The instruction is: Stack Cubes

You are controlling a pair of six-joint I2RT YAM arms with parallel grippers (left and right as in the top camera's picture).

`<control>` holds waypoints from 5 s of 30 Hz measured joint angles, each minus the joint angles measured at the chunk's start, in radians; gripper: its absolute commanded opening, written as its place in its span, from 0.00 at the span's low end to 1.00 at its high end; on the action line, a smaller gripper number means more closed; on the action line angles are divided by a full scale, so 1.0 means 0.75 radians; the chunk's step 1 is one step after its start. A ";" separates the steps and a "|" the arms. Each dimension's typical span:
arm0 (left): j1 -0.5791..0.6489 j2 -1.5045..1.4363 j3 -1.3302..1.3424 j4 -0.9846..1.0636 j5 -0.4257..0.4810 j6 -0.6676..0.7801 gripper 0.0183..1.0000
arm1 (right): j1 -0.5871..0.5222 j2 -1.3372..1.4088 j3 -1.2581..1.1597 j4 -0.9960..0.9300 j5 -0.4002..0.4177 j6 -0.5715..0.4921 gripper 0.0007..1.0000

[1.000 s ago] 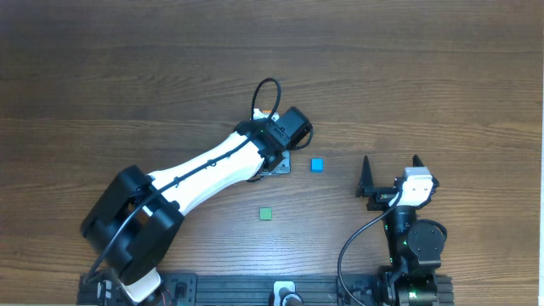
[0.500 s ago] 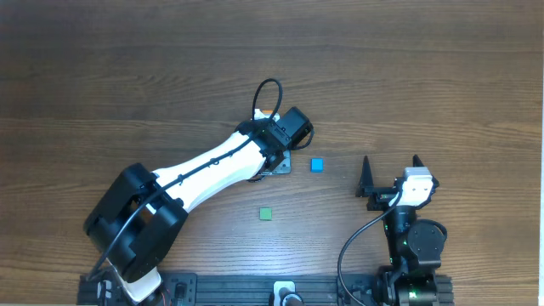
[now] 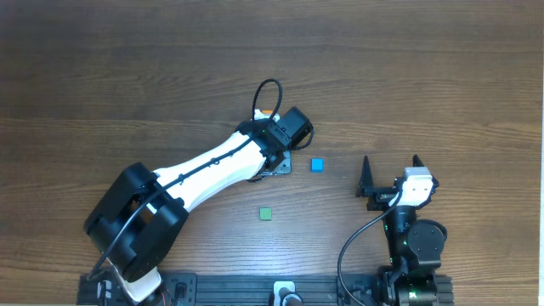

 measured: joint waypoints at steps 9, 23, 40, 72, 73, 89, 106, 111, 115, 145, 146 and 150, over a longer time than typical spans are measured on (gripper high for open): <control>0.000 0.001 0.001 0.000 0.003 -0.010 0.66 | 0.000 0.000 0.000 0.000 0.000 0.001 0.99; 0.157 0.126 0.543 -0.151 -0.023 0.051 0.66 | 0.000 0.000 0.000 -0.001 0.000 0.000 0.99; 0.222 0.389 0.588 -0.122 -0.026 0.103 0.59 | 0.000 0.000 0.000 0.000 0.000 0.000 0.99; 0.234 0.486 0.588 -0.105 0.033 0.125 0.18 | 0.000 0.000 0.000 -0.001 0.000 0.001 0.99; 0.234 0.486 0.588 -0.100 0.034 0.125 0.17 | 0.000 0.000 0.000 0.000 0.000 0.001 0.99; 0.232 0.328 0.587 -0.241 0.049 0.126 0.06 | 0.000 0.000 0.000 0.000 0.000 0.001 0.99; 0.005 -0.183 0.140 -0.235 0.057 -0.046 0.02 | 0.000 0.000 0.000 0.000 0.000 0.001 0.99; 0.005 -0.149 0.140 -0.207 0.066 -0.055 0.02 | 0.000 0.000 0.000 0.000 0.000 0.001 0.99; 0.005 -0.089 0.140 -0.189 0.081 -0.067 0.02 | 0.000 0.000 0.000 0.001 0.000 0.001 0.99; 0.022 -0.025 0.140 -0.215 0.084 -0.069 0.02 | 0.000 0.000 0.000 0.000 0.000 0.001 0.99; 0.022 -0.025 0.140 -0.215 0.084 -0.065 0.02 | 0.000 0.000 0.000 0.001 0.000 0.001 0.99; 0.022 -0.024 0.140 -0.215 0.084 -0.054 0.02 | 0.000 0.000 0.000 0.000 0.000 0.001 0.99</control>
